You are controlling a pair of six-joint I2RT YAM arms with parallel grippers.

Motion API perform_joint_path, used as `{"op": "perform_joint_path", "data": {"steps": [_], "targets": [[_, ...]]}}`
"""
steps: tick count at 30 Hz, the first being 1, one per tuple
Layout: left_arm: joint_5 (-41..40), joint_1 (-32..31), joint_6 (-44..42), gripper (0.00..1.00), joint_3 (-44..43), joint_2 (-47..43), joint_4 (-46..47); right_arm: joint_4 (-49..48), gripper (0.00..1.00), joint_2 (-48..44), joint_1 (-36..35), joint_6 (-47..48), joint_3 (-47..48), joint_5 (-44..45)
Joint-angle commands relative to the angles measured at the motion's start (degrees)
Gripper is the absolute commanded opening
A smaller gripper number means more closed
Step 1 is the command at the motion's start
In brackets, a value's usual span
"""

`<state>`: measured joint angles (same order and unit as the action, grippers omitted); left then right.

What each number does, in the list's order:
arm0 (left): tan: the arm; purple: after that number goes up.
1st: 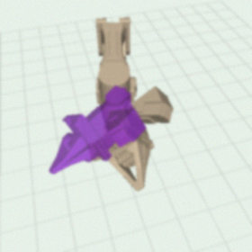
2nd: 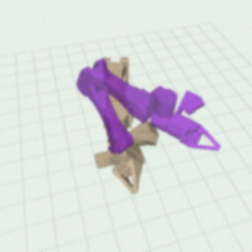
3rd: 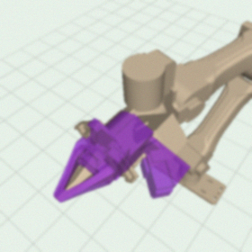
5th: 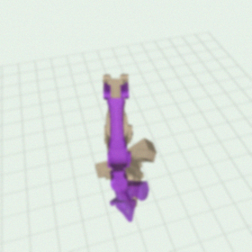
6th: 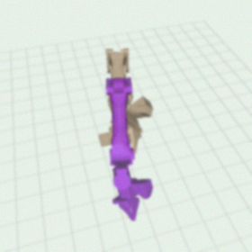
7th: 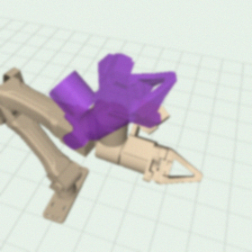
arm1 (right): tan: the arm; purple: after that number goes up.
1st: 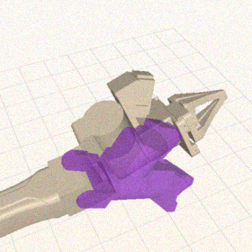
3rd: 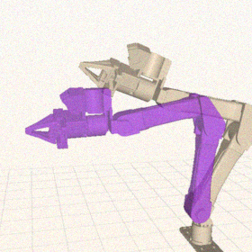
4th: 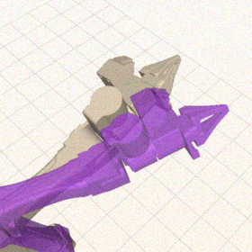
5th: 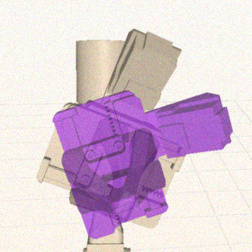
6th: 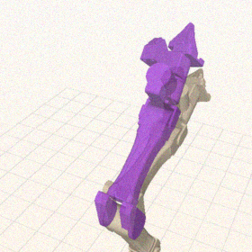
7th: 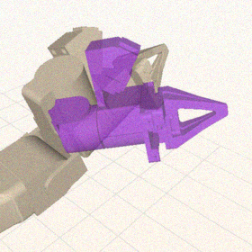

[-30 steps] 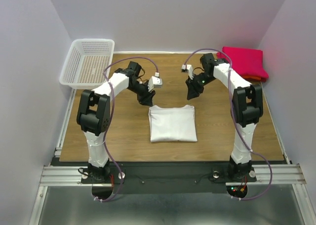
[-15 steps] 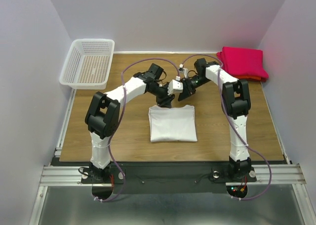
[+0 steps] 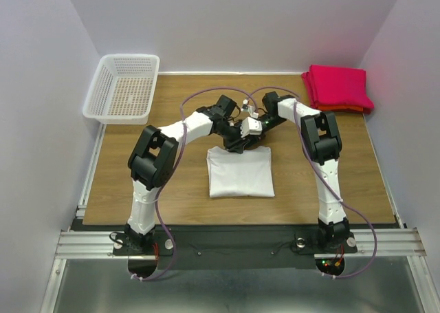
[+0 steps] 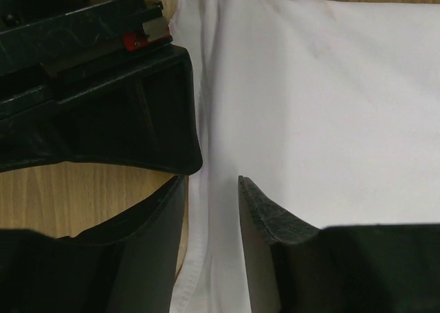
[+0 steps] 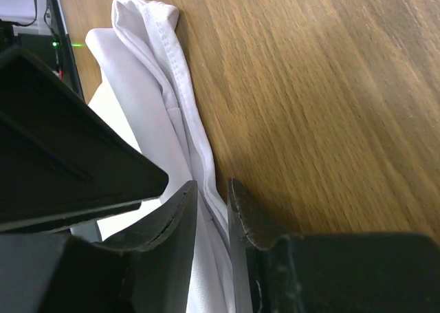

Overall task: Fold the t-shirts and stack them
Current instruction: Fold the tshirt

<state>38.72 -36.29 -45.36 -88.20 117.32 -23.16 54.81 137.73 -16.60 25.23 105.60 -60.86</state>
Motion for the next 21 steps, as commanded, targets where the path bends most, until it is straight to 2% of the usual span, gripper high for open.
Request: {"op": "perform_joint_path", "data": {"steps": [1, 3, 6, 9, 14, 18, 20, 21], "targets": [[0.1, -1.1, -1.0, 0.42, -0.1, 0.1, -0.3, -3.1, 0.29, 1.2, -0.4, 0.3, -0.9, -0.1], [0.3, -1.4, -1.2, 0.41, -0.2, 0.4, -0.8, -3.2, 0.28, 1.6, -0.5, 0.3, -1.2, 0.2], [0.0, -1.7, -1.1, 0.48, 0.1, 0.7, -1.1, -3.4, 0.26, 2.0, -0.4, 0.3, -1.5, 0.3], [-0.2, -1.8, -1.3, 0.49, 0.4, 1.0, -1.1, -3.6, 0.25, 1.8, -0.4, 0.6, -2.2, 0.7], [-1.2, -1.9, -0.9, 0.43, 0.5, 1.6, -0.7, -3.7, 0.23, 1.9, -0.4, 1.0, -3.2, 0.9], [-0.9, -1.9, -2.1, 0.18, 0.7, 0.9, -1.1, -3.7, 0.20, 2.1, -0.5, 1.3, -3.4, 1.4], [0.5, -1.9, -2.7, 0.10, 0.9, -1.0, -1.2, -3.7, 0.20, 2.5, -0.4, 1.3, -3.5, 1.5], [0.9, -1.8, -3.3, 0.01, 0.9, -2.5, -1.4, -3.7, 0.19, 2.6, -0.4, 1.4, -3.6, 1.6]]}}
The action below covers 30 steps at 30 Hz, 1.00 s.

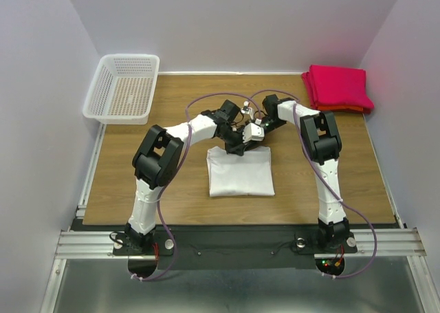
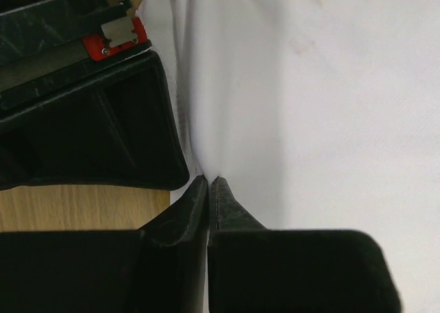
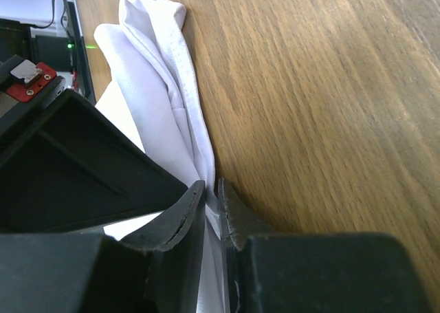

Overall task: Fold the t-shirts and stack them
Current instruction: Fold the tshirt

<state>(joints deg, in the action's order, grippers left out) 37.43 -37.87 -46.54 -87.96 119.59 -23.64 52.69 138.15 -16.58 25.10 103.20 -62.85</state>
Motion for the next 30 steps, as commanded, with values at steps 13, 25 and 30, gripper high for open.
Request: {"op": "perform_joint_path", "data": {"steps": [13, 25, 30], "targets": [[1.5, -0.2, -6.0, 0.00, 0.9, -11.2, -2.0, -1.6, 0.17, 2.1, -0.6, 2.8, -3.4, 2.8], [-0.9, 1.7, -8.6, 0.00, -3.5, -8.3, -3.2, -1.5, 0.17, 1.5, -0.5, 3.4, -4.6, 2.6], [-0.9, 2.0, -9.4, 0.00, -4.3, -6.9, -3.0, -1.5, 0.18, 1.2, -0.5, 3.4, -4.6, 2.6]]}}
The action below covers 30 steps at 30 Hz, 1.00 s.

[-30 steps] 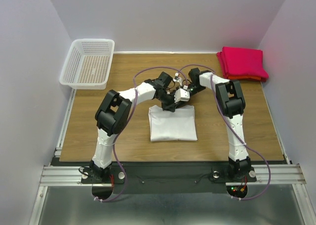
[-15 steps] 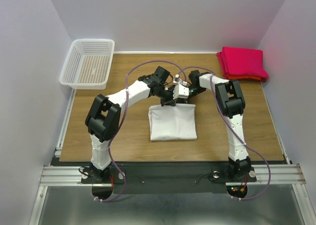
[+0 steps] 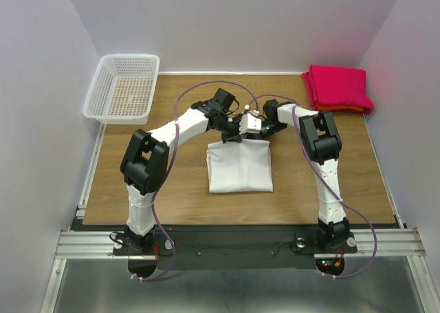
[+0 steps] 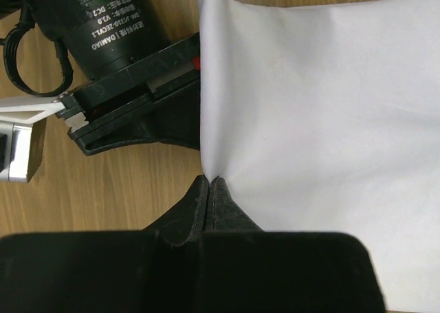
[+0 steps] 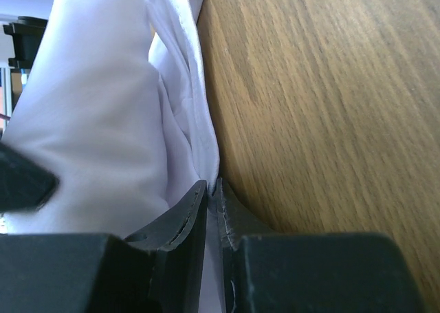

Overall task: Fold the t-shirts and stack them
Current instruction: Fold the tshirt

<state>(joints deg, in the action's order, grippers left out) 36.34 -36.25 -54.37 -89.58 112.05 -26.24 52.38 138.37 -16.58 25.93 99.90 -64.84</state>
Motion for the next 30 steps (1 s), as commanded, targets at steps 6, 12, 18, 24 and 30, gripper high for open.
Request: {"op": "perform_joint_path", "data": {"steps": [6, 12, 18, 24, 30], "targets": [[0.1, 0.3, -2.1, 0.00, -2.3, 1.0, 0.4, -1.2, 0.21, 0.1, -0.4, 1.9, 1.2, 6.4], [1.2, 0.4, -3.8, 0.00, 0.0, -1.6, 0.3, -4.7, 0.35, -2.0, -0.5, -0.6, 6.2, 13.2], [1.2, 0.3, -5.0, 0.00, 2.3, -3.8, 0.7, -5.0, 0.37, -2.3, -0.4, -2.4, 10.4, 16.2], [0.4, 0.3, -4.3, 0.00, 2.0, -3.3, 2.8, -5.4, 0.42, -3.5, 0.1, -4.7, 12.3, 18.6], [-4.0, 1.0, -2.0, 0.28, -1.2, 0.0, 4.6, -5.1, 0.57, -6.0, 4.1, -6.9, 15.1, 20.9]]}}
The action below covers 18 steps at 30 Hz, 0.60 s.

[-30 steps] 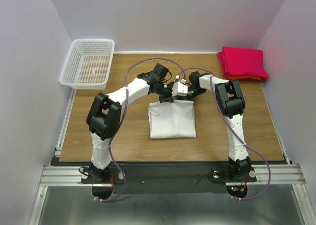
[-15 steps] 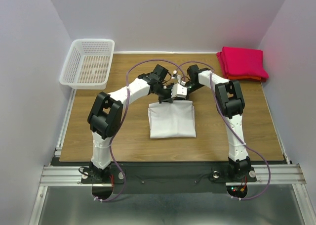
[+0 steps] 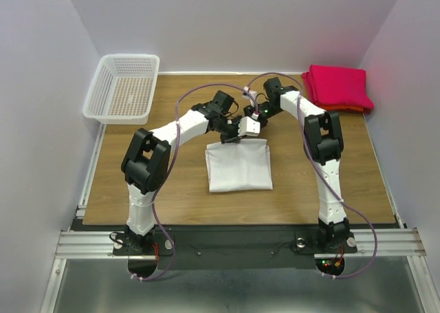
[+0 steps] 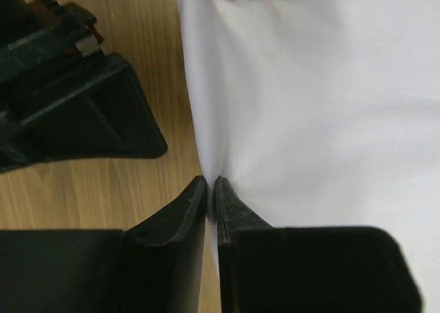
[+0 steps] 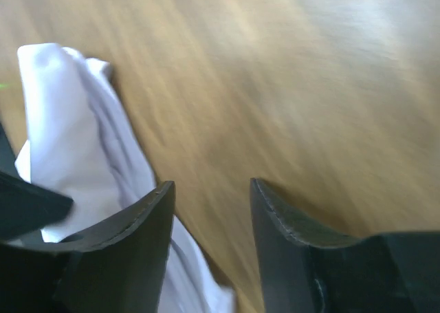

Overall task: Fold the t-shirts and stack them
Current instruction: Fold the tshirt

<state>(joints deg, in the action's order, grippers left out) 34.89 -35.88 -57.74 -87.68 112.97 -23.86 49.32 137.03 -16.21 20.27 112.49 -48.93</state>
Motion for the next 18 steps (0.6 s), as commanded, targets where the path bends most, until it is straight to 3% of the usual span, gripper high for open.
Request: {"op": "perform_joint_path", "data": {"steps": [1, 6, 13, 18], "targets": [[-3.2, 1.0, 1.8, 0.35, -3.5, -0.6, 2.3, -2.0, 0.65, -5.2, 5.3, -1.7, 2.7, 5.8], [-3.3, 4.3, 5.8, 0.51, -4.3, -3.1, 3.3, -1.7, 0.67, -8.6, 9.8, -1.9, 0.7, 6.6], [1.3, 10.3, 18.3, 0.52, 3.3, -10.0, 1.0, -0.5, 0.63, -17.6, 10.8, -1.6, -11.4, -1.1], [4.6, 14.5, 29.8, 0.52, 11.6, -12.5, 4.0, -1.2, 0.61, -19.6, 10.8, -2.0, -18.8, -1.7]]}}
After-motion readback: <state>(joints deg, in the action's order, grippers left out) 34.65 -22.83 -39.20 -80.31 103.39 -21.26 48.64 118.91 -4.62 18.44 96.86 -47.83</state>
